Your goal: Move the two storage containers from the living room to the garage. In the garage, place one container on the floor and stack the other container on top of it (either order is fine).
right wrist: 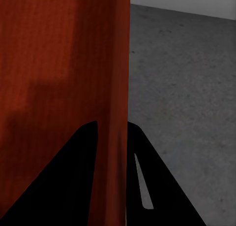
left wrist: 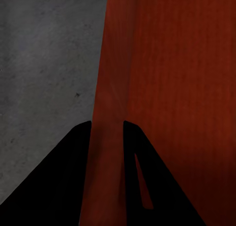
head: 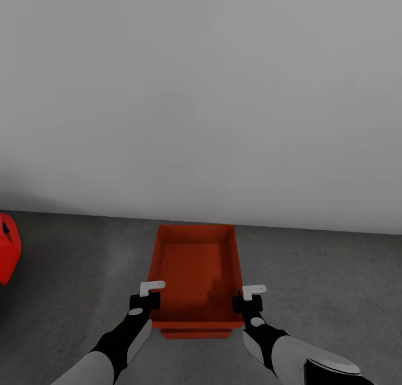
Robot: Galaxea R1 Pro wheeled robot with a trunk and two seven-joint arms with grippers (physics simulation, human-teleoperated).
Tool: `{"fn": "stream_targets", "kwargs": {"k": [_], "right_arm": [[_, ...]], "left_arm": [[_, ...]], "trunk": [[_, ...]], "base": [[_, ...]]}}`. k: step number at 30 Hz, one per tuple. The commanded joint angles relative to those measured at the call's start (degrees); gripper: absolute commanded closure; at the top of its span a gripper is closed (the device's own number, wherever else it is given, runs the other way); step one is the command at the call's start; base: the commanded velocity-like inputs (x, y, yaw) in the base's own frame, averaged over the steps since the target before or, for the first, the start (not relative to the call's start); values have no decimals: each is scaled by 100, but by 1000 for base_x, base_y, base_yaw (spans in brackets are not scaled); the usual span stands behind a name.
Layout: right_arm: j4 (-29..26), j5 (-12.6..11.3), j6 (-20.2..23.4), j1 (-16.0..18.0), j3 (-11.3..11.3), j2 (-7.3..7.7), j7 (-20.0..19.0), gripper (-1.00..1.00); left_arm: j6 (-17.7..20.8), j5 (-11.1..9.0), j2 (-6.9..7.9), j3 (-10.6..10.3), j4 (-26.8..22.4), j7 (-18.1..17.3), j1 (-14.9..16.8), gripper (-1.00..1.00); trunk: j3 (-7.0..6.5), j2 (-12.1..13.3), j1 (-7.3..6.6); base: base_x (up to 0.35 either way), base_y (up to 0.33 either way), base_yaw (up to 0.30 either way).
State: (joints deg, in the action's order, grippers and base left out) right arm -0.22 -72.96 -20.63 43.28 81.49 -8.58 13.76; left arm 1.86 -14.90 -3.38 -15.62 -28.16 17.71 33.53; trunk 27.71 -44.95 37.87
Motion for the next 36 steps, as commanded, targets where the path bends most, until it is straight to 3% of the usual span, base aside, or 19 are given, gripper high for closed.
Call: {"fn": "stream_targets", "kwargs": {"k": [1,36], "right_arm": [[-13,54,-126,5,-151,6,23,100],[-5,46,-126,5,-151,6,13,100]], "left_arm": [[25,-179,12,308,-4,65,7,100],[25,-184,11,302,5,65,7,100]], "trunk": [[6,-5,1],[28,-5,1]], "base": [[0,30,0],[0,2,0]]}}
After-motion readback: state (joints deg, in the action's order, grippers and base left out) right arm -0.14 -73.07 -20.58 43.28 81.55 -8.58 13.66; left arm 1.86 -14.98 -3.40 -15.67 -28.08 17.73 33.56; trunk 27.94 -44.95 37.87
